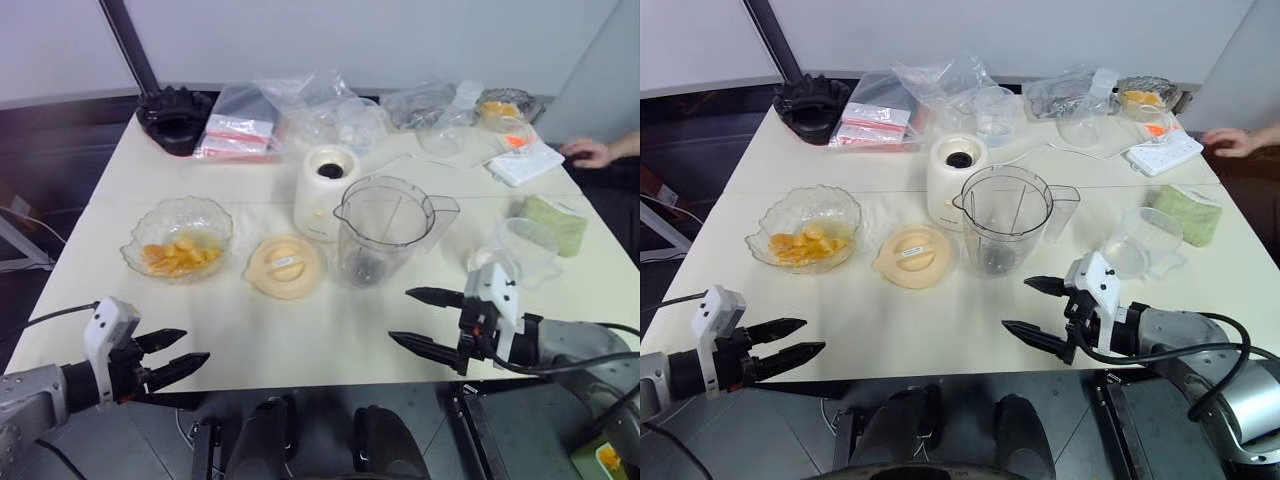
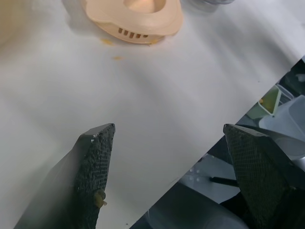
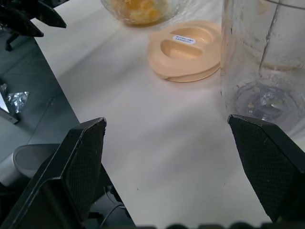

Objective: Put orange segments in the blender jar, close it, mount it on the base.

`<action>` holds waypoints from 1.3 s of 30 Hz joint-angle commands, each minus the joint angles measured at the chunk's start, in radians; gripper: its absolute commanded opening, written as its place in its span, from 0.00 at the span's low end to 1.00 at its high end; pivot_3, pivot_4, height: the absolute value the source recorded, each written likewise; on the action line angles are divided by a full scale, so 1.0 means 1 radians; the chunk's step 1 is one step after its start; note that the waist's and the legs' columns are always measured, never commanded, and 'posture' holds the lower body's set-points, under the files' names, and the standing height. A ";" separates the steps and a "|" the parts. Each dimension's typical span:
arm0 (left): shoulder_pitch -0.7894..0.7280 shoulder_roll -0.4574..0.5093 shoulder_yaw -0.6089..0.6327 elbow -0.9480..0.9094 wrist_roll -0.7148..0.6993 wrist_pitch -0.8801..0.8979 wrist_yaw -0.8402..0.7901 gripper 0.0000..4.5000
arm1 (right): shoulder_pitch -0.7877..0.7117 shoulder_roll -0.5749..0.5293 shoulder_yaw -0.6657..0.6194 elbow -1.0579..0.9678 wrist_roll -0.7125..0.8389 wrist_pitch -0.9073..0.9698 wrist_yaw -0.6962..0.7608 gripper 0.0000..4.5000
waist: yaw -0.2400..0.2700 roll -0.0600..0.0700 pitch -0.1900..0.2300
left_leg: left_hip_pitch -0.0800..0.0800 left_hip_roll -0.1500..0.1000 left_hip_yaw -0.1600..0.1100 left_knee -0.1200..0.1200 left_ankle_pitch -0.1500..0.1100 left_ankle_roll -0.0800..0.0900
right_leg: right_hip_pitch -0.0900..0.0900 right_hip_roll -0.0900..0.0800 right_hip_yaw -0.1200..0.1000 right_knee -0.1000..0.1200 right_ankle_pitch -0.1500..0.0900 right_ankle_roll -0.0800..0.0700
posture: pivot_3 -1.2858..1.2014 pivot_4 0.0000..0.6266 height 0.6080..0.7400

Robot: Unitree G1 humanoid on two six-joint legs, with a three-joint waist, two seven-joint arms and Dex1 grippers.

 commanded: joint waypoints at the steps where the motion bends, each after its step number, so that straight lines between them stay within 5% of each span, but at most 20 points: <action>1: -0.003 0.000 0.015 -0.012 0.012 -0.019 0.002 0.84 | -0.002 -0.019 -0.008 -0.022 0.003 -0.008 0.011 0.95 | 0.000 0.000 0.000 | 0.000 0.000 0.000 0.000 0.000 0.000 | 0.000 0.000 0.000 0.000 0.000 0.000 | 0.52 0.24 1.00; 19: -0.044 0.000 0.025 -0.005 0.003 -0.016 0.013 0.84 | -0.048 0.000 0.029 0.030 -0.038 -0.022 0.003 0.95 | 0.001 0.000 0.000 | 0.000 0.000 0.000 0.001 0.000 0.000 | 0.000 0.000 0.000 0.001 0.000 0.000 | 0.52 0.24 1.00; 30: -0.111 0.028 -0.061 0.002 0.137 -0.069 0.040 0.84 | -0.028 -0.018 -0.008 0.024 -0.066 -0.024 -0.005 0.95 | 0.002 0.000 -0.001 | 0.000 0.000 0.000 0.001 0.000 0.000 | 0.000 0.000 0.000 0.001 0.000 0.000 | 0.52 0.24 1.00; 39: -0.554 0.180 -0.078 0.175 0.075 0.173 0.126 0.84 | -0.056 -0.021 -0.030 -0.114 0.075 0.080 -0.038 0.95 | 0.000 -0.001 -0.001 | 0.000 0.002 0.000 0.005 0.000 0.000 | 0.001 0.003 0.000 0.002 0.004 0.008 | 0.52 0.24 1.00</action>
